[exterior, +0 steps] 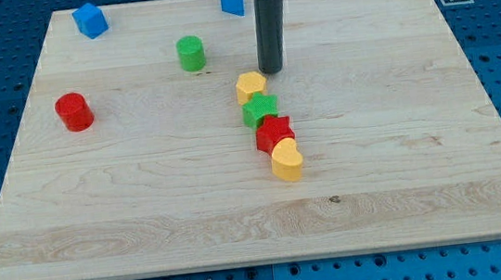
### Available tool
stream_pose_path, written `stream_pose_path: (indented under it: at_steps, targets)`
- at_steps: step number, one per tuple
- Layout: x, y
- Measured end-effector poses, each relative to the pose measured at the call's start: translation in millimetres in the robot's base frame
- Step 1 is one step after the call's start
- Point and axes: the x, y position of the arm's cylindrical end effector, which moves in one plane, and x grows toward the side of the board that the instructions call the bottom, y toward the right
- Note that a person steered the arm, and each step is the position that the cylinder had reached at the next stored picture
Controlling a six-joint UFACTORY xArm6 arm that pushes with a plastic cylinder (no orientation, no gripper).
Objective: Move your arm diagonally top left to the green circle
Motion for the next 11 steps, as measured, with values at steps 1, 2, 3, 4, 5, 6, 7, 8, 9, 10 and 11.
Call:
stream_pose_path:
  at_steps: [1,2,3,4,5,6,7,8,9,10,11]
  targets:
    - [-23,0]
    - [-36,-19]
    - [-47,-25]
    - [-77,-63]
    - [-90,-101]
    - [-90,-126]
    - [-90,-157]
    - [-83,-179]
    - [-59,-180]
    - [-46,-157]
    - [-41,-131]
